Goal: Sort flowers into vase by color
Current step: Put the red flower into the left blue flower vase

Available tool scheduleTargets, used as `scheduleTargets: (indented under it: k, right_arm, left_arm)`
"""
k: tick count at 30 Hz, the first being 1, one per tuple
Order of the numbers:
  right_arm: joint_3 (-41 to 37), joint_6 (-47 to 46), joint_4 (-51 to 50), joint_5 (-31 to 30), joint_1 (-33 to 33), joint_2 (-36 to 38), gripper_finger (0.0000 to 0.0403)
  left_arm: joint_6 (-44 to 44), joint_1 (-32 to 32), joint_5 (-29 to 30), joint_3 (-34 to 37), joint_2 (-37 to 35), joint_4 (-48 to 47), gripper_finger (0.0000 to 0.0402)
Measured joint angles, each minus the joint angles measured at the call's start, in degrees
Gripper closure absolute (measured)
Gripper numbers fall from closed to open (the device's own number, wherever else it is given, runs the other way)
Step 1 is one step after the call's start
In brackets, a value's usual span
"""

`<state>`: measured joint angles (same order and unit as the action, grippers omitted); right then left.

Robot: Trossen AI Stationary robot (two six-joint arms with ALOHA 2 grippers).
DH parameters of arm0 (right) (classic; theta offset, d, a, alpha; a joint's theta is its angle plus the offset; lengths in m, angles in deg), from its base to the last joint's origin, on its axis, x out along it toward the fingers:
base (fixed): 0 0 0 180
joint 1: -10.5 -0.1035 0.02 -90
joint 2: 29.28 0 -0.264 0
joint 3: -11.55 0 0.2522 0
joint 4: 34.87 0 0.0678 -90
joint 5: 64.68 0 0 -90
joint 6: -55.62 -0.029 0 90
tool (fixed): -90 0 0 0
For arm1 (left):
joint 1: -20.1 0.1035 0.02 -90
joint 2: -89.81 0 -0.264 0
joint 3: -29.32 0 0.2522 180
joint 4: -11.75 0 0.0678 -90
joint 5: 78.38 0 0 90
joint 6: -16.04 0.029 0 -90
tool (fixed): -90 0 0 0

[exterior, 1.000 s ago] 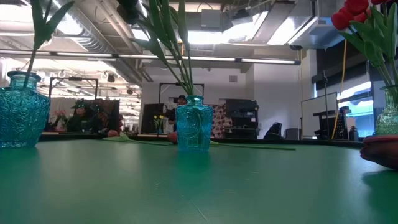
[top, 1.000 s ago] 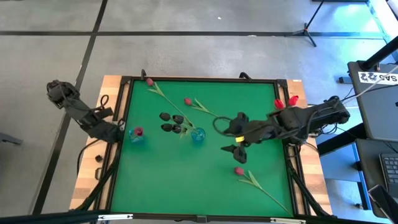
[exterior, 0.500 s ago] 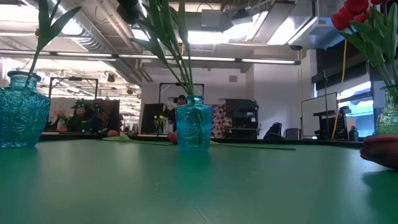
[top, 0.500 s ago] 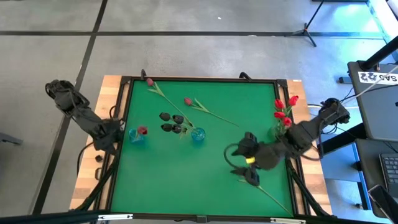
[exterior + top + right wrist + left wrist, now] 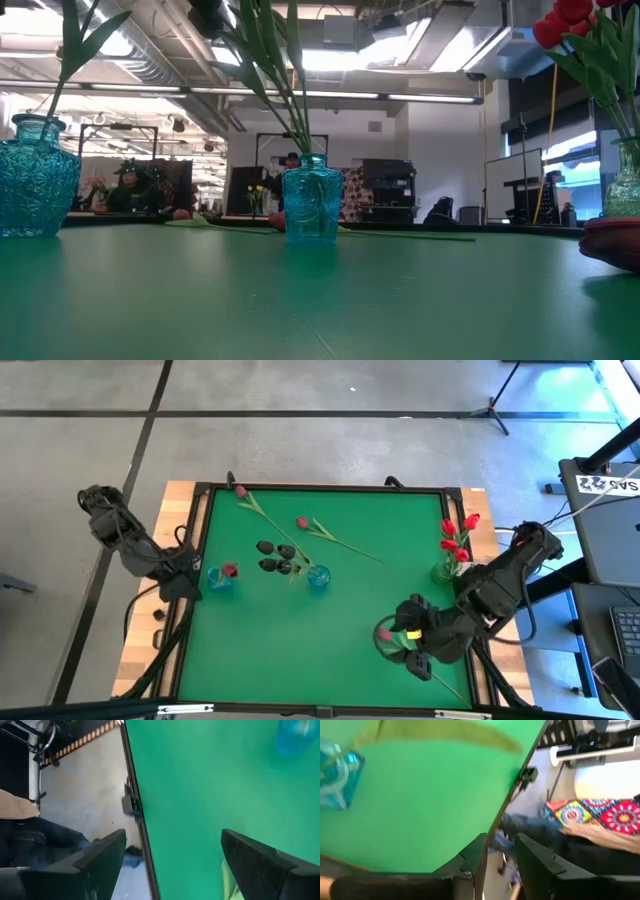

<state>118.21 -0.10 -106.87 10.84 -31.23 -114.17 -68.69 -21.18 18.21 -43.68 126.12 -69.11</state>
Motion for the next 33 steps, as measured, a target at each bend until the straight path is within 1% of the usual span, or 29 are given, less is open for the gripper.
scheduleTargets:
  k: [3,6,10,12,14,16,19,21,25,29,33]
  right_arm:
    - [-0.03,-6.44,-4.19,0.70,-1.85,-0.49,0.0077]
    - [-1.62,-15.26,-7.26,1.68,-4.10,-1.33,0.0077]
    - [-6.56,-25.41,-7.38,5.25,-6.29,-3.07,0.0077]
    - [-9.92,-28.30,-6.92,7.35,-6.45,-4.24,0.0081]
    - [-13.64,-28.69,-5.24,8.66,-6.28,-5.42,0.0093]
    - [-17.53,-28.35,-2.41,8.48,-6.08,-6.53,0.0111]
    - [-23.41,-25.33,5.75,5.58,-5.41,-8.28,0.0139]
    - [-26.88,-23.70,9.31,3.83,-5.36,-9.69,0.0157]
    - [-31.21,-23.28,10.56,2.27,-4.73,-12.56,0.0183]
    - [-33.37,-22.42,11.31,-0.19,-4.75,-14.37,0.0200]
    - [-36.34,-18.49,18.98,0.05,-4.75,-15.60,0.0212]
  left_arm:
    - [1.78,-0.55,2.94,0.00,0.76,0.05,0.0305]
    - [2.81,-1.02,3.68,0.01,1.68,0.04,0.0305]
    - [2.82,-1.70,4.15,0.02,3.11,-1.07,0.0305]
    - [2.79,-2.05,4.74,0.04,4.02,-2.01,0.0305]
    - [2.78,-2.39,4.83,0.04,5.01,-2.27,0.0305]
    - [2.71,-2.77,4.44,0.04,5.96,-2.73,0.0305]
    - [1.97,-3.38,4.03,0.04,7.02,-3.19,0.0305]
    - [0.75,-3.93,4.00,0.04,7.43,-3.47,0.0305]
    - [-1.97,-5.25,4.01,0.04,7.94,-4.45,0.0305]
    - [-3.28,-6.10,4.63,0.04,8.09,-4.47,0.0305]
    - [-3.37,-6.44,5.51,0.04,8.25,-4.49,0.0305]
